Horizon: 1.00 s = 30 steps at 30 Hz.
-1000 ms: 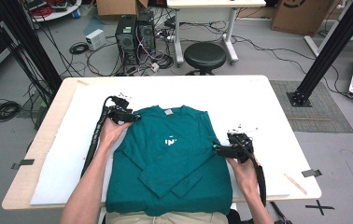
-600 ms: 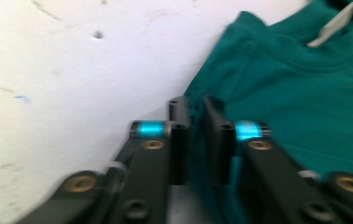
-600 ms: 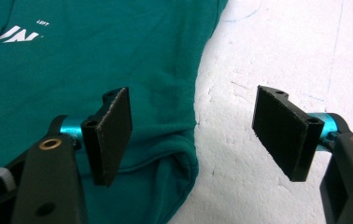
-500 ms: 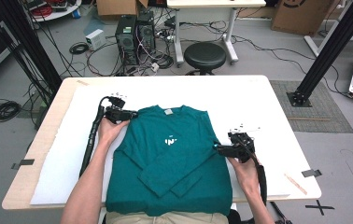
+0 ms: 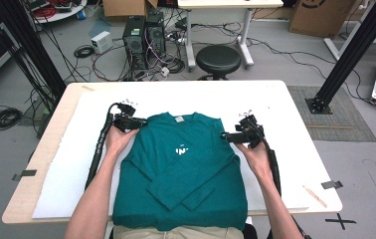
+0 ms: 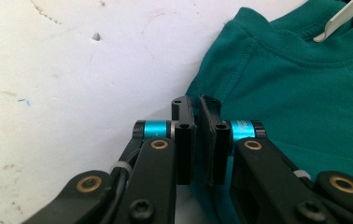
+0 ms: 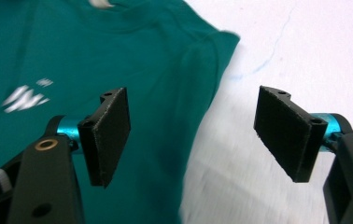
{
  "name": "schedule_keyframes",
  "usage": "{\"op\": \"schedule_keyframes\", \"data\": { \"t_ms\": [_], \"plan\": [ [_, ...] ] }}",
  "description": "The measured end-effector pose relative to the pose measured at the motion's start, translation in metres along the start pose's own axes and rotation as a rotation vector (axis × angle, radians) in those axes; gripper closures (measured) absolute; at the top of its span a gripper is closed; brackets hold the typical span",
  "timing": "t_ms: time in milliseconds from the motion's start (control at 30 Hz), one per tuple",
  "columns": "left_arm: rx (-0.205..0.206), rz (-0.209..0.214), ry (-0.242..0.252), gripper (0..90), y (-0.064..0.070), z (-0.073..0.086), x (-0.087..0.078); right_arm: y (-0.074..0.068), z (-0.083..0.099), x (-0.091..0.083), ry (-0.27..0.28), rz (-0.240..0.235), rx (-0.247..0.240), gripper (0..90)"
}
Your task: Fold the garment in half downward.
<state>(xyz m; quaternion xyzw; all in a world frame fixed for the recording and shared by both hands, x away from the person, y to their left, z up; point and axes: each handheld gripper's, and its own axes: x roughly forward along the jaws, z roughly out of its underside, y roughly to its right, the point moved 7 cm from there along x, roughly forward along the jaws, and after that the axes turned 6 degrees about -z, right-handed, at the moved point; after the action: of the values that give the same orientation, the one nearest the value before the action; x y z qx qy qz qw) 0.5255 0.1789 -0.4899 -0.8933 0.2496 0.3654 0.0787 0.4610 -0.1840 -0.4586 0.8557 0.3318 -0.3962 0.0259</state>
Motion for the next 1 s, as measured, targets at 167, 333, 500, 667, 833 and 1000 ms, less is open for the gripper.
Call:
{"op": "schedule_keyframes", "data": {
  "t_ms": [167, 333, 500, 667, 833, 1000],
  "plan": [
    [-0.007, 0.001, 0.003, 84.4, 0.000, 0.000, 0.000, 0.012, -0.016, 0.031, -0.070, 0.008, 0.013, 30.5],
    [0.021, -0.032, -0.003, 84.3, 0.003, 0.000, 0.000, 0.018, -0.027, 0.050, -0.086, 0.020, -0.015, 33.7],
    [-0.015, -0.015, 0.007, 84.0, 0.001, 0.000, 0.000, 0.021, -0.032, 0.061, -0.102, 0.024, -0.032, 44.5],
    [-0.024, -0.010, 0.012, 83.6, 0.001, 0.001, 0.000, 0.026, -0.029, 0.066, -0.114, 0.041, -0.082, 52.0],
    [-0.065, 0.009, 0.051, 83.2, -0.001, 0.004, 0.000, 0.023, -0.027, 0.065, -0.134, 0.067, -0.079, 58.8],
    [-0.093, 0.021, 0.073, 83.2, -0.002, 0.006, 0.000, 0.029, -0.028, 0.064, -0.106, 0.036, -0.068, 67.7]
  ]
}}
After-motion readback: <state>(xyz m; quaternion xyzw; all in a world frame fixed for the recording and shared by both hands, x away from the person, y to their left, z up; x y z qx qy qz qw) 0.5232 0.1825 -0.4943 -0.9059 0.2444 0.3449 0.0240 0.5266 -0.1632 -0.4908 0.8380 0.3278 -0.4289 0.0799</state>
